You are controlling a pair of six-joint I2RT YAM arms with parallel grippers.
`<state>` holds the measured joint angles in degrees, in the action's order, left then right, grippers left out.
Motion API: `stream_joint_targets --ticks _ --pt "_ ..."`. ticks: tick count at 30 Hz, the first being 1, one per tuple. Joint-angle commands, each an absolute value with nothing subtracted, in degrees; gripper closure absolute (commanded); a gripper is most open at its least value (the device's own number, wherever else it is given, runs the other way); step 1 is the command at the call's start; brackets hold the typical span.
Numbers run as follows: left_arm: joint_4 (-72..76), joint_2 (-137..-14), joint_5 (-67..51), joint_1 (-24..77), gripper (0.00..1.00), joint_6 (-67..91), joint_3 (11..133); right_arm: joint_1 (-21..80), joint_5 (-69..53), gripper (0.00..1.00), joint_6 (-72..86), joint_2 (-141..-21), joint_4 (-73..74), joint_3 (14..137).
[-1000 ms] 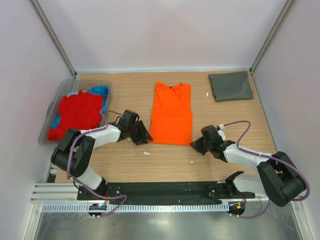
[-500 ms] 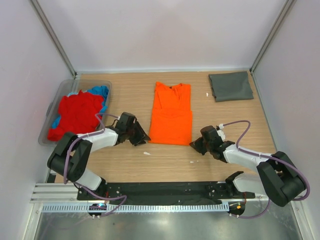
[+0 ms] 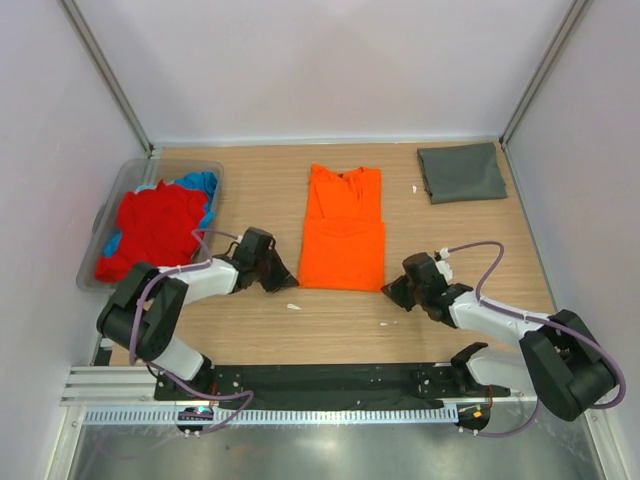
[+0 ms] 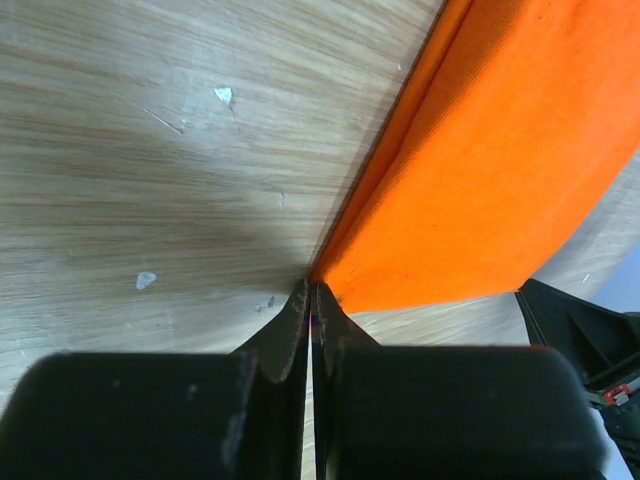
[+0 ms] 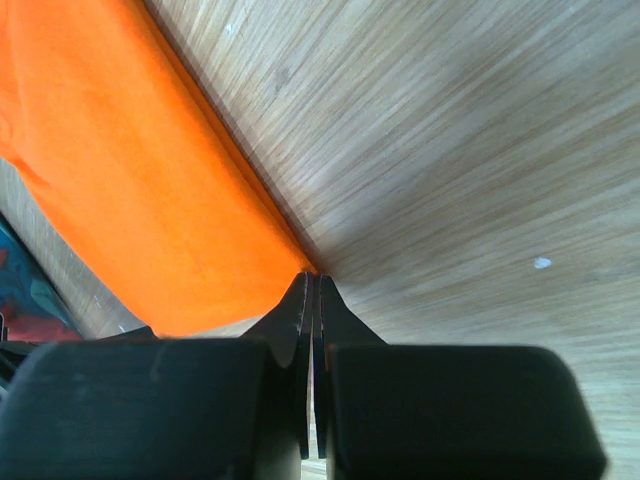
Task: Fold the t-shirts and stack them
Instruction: Fold the tshirt
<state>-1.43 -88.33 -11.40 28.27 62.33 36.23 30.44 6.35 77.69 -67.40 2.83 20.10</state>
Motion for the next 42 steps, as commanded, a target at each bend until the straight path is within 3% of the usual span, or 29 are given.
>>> stream_joint_targets --ticks 1,6,7,8,11,17,22,33,42 --pt "-4.6 -86.9 -9.8 29.4 1.00 61.0 37.2 31.1 8.4 0.99 76.1 -65.1 4.5 19.8" --pt "-9.9 -84.3 -6.4 30.8 0.99 59.1 38.6 31.5 9.3 0.99 75.9 -62.1 6.2 18.7" --pt "-10.3 -83.9 -5.8 30.9 0.94 58.8 38.6 31.6 9.3 0.99 75.9 -61.9 6.2 18.3" --pt "-10.6 -83.5 -5.4 31.0 0.78 58.8 38.4 31.6 9.2 0.99 75.9 -61.6 6.1 18.2" --pt "-10.6 -81.7 -4.7 31.5 0.66 59.2 37.4 31.7 8.8 0.99 75.8 -61.6 5.5 18.0" --pt "-5.3 -83.7 -6.5 32.4 0.60 62.1 35.4 32.2 8.3 0.99 75.7 -62.9 4.0 17.8" --pt "-1.9 -87.4 -7.8 33.3 0.64 63.6 35.1 32.3 8.3 0.99 76.1 -63.0 4.0 17.1" --pt "-8.5 -85.8 -3.2 34.9 1.00 62.6 37.0 32.3 11.5 0.99 75.0 -58.8 9.1 18.5" --pt "-11.9 -80.0 -3.5 38.2 1.00 62.6 37.7 34.6 12.7 0.99 73.1 -51.2 14.7 20.4"
